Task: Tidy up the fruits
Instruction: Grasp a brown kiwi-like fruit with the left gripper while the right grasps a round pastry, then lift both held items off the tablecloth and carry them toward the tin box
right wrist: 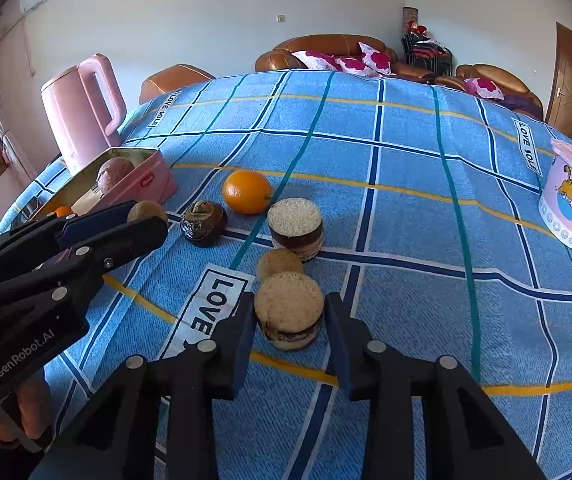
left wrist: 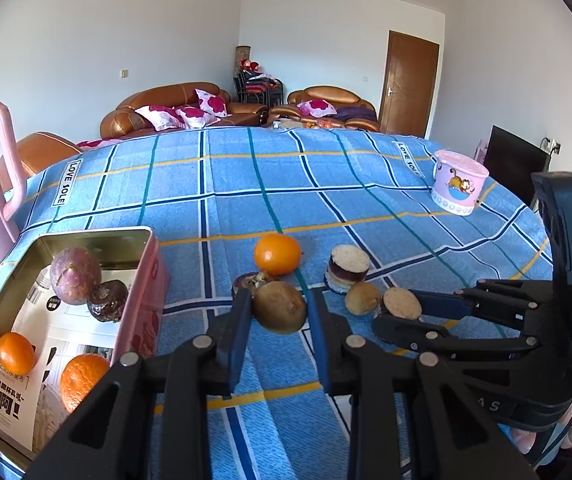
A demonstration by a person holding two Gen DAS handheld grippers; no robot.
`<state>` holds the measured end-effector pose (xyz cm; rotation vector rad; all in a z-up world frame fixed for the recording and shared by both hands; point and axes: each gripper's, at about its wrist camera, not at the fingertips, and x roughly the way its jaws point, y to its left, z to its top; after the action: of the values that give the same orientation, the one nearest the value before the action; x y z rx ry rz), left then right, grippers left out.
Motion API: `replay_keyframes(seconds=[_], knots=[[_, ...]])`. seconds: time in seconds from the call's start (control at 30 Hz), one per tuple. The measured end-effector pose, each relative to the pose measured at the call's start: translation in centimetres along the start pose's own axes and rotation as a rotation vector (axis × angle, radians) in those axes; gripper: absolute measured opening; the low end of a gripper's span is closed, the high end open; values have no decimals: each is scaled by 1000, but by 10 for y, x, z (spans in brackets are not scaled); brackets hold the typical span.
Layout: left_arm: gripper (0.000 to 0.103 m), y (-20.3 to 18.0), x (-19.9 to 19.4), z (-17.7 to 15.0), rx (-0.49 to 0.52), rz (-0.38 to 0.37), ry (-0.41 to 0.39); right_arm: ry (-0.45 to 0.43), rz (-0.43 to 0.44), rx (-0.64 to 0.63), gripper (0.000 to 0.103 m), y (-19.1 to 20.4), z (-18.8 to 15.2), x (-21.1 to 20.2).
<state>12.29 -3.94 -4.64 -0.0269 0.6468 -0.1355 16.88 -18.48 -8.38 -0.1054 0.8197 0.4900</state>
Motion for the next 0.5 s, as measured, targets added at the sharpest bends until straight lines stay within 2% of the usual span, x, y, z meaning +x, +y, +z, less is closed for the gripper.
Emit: replay_keyframes(seconds=[0.5], knots=[[30,-6,-12,-2,24,21,-59,-102,4,11,35,-2,-1,-19]])
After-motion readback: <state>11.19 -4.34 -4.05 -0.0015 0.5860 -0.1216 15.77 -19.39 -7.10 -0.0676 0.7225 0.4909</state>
